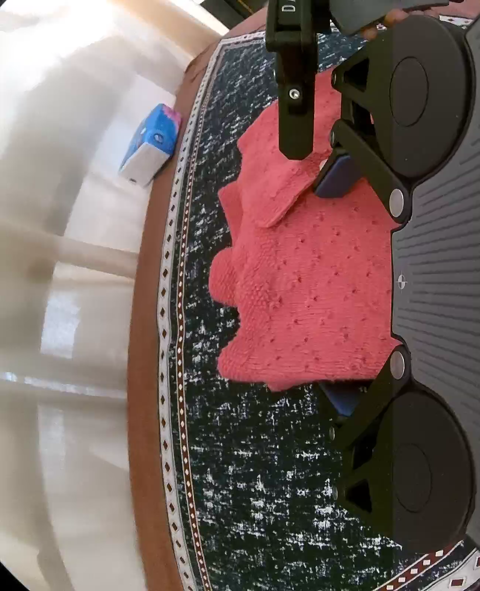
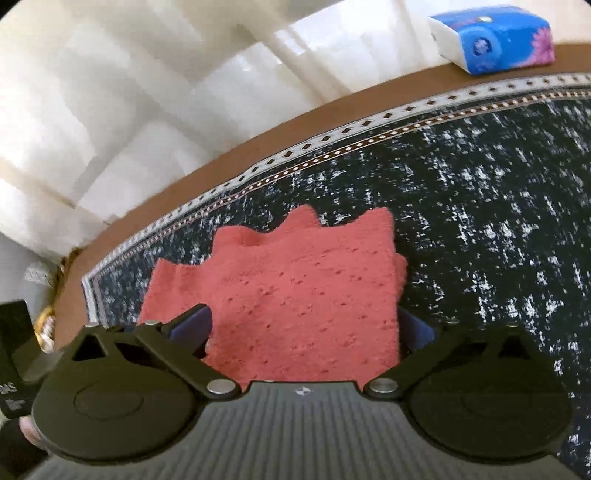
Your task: Fold clothes
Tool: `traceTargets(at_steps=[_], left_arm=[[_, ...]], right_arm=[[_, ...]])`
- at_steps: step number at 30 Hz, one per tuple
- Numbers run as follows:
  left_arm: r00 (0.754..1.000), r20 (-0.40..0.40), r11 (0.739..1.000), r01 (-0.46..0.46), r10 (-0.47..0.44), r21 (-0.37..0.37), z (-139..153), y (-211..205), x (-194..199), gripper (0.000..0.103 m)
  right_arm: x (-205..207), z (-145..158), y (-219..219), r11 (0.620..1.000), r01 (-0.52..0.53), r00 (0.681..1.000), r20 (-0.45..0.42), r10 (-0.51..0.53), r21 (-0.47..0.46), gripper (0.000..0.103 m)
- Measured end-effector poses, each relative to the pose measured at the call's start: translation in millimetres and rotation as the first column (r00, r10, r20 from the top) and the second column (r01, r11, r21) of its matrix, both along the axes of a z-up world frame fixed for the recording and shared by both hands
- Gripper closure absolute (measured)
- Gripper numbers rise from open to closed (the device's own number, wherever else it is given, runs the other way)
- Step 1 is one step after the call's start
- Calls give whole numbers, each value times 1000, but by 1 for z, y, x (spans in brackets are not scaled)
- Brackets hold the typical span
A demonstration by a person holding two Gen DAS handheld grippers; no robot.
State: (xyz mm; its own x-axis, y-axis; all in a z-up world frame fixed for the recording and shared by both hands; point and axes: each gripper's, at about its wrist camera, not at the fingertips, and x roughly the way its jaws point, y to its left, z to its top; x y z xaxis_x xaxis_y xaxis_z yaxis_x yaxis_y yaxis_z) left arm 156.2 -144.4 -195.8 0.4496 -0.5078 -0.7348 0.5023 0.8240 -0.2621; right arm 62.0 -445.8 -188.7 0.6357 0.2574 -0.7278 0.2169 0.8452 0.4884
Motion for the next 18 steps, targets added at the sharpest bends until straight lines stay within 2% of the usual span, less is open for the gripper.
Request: traceTargets(at_steps=[4,6,8,9,10,11,12,14,16,18], left_arm=[[1000,-19,1000,-20,20,0,1,-3,3,0],[999,-26,999,-36,36,1,3,-2,2,4],[998,-35,998,-56,56,-1,5,0,2,12],[997,-39,998,-66,66,0,6,1,3,19],[996,-43,997,-75,76,3,8,3,4,28],[995,-46,997,-83,83,4,9,4,4,33],[995,-47,996,-89,90,8,9,5,5,42],[994,-51,996,-92,93,12,11,7,5,53],[995,-57,997,-83,84,8,12,8,5,73],[996,-49,997,-74,75,16,16,6,4,83]], right_arm=[[-2,-1,-5,999,15,1000,7,-15,29,2],[-4,-1,-10,998,38,999,5,-38,44,10],[-8,0,-15,996,64,998,2,-64,57,29],[-11,-1,-19,995,79,997,-1,-79,67,34],[-13,-2,-22,993,94,996,-8,-94,77,45],[-15,-3,-26,991,107,994,-15,-106,85,55],[-16,-3,-28,989,115,993,-22,-114,94,59],[-17,-4,-31,987,121,992,-32,-118,106,72],[-16,-4,-28,988,116,993,-36,-113,103,78],[-14,-1,-23,990,109,994,-36,-106,85,80]])
